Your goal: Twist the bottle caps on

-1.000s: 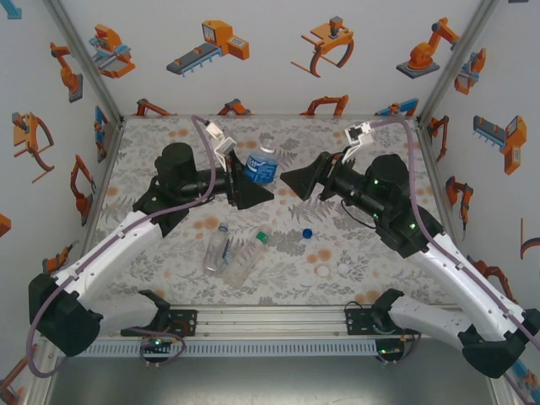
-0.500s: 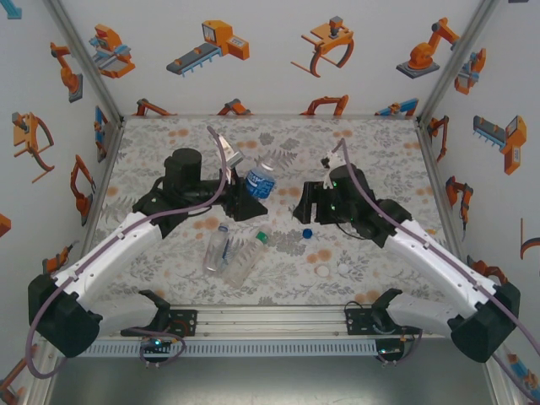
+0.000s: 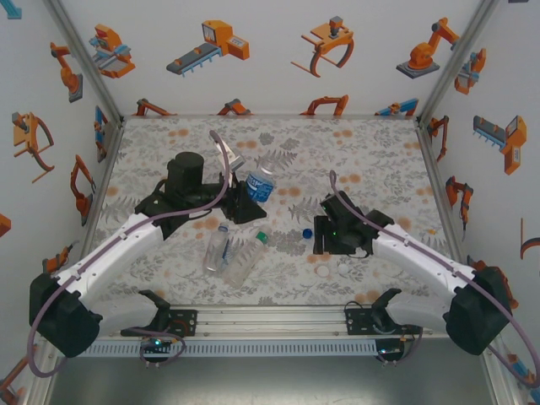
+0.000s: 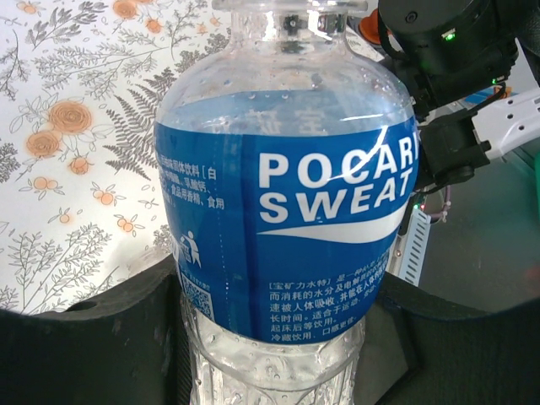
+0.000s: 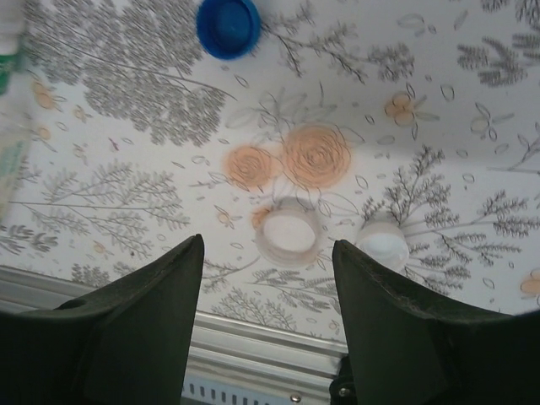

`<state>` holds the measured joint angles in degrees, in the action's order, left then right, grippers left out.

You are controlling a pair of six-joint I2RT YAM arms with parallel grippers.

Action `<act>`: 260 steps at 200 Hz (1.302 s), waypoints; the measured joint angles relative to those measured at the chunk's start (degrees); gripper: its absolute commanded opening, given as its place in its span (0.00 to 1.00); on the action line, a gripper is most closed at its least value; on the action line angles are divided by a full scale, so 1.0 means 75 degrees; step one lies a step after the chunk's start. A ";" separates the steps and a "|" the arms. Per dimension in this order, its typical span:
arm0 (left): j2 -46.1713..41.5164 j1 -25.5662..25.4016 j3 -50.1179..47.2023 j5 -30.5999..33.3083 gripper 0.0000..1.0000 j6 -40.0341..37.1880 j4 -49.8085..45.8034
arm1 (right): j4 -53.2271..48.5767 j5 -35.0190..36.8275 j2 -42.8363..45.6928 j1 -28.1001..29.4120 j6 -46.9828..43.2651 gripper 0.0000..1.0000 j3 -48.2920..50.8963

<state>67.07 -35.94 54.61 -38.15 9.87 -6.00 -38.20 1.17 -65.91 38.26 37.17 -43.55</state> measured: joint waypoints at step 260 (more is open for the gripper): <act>0.0012 0.0000 -0.0114 0.0029 0.00 0.0286 0.0309 | 0.0361 0.0799 -0.0163 -0.0816 0.1443 0.36 0.1597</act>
<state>67.16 -35.94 53.76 -37.93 12.01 -3.68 -35.48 7.16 -67.13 32.14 47.99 -31.57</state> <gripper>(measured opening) 0.549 0.393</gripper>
